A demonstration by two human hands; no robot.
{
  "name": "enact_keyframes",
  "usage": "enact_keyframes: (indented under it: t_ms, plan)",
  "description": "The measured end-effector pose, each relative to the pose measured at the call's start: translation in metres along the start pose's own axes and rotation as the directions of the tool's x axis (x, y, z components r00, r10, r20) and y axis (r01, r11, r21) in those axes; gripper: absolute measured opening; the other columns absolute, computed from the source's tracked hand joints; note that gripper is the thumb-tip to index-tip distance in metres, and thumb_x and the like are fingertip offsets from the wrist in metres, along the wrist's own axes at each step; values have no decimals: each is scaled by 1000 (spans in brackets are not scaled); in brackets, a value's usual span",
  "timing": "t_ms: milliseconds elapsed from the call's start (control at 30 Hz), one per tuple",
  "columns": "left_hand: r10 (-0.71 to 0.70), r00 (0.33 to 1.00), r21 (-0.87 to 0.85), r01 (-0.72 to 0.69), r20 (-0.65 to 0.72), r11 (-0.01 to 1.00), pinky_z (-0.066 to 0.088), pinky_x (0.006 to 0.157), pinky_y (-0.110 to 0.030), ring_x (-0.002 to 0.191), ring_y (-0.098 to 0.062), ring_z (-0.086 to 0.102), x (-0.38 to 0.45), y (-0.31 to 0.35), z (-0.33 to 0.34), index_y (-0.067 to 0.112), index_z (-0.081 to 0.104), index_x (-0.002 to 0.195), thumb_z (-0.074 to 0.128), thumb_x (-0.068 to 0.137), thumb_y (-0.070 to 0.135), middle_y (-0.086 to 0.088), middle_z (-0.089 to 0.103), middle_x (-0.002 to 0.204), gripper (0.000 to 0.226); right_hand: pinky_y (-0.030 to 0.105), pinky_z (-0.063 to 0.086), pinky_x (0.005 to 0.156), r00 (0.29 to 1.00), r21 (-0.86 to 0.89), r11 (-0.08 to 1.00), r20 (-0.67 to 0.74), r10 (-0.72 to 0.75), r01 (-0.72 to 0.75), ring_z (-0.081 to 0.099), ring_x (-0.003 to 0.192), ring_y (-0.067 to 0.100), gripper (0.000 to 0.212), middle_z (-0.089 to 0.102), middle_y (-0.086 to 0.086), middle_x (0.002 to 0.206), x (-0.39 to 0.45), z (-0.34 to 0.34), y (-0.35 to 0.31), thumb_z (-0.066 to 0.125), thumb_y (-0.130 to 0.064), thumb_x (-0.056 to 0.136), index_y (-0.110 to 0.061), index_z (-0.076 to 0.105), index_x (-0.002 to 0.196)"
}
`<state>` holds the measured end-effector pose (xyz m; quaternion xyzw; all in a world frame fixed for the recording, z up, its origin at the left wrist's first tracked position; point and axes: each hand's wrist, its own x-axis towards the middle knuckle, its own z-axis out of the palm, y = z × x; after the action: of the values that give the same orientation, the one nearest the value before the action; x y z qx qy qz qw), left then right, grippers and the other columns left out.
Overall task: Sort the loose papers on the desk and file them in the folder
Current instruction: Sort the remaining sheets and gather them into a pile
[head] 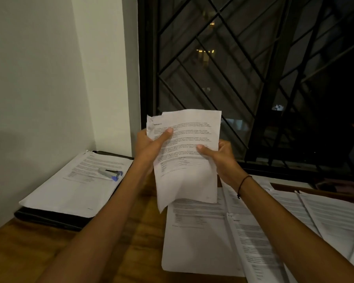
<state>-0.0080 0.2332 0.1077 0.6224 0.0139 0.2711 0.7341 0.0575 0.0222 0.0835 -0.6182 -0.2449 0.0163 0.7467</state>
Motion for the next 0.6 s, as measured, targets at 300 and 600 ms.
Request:
enact_keyframes:
  t_ms: [300,600]
  plan:
    - [-138,987,189,122,76,974,61,79,-26,102,-12,72,-28,-55,-2,18,65,130,72,94,29,10,73,110,38,40,59,96,995,-249,965,-79,65,-83,68,117,26,43,69,10,128,-13,-11,51,73,-12,95,-4,59,135]
    - [-276,954,352,219,121,910,53,101,-40,111,-19,67,-35,-62,-10,14,61,137,72,96,23,-1,69,126,43,27,60,76,970,-505,854,119,213,-125,72,89,6,24,74,-7,100,-42,-60,28,75,-18,94,-11,69,117]
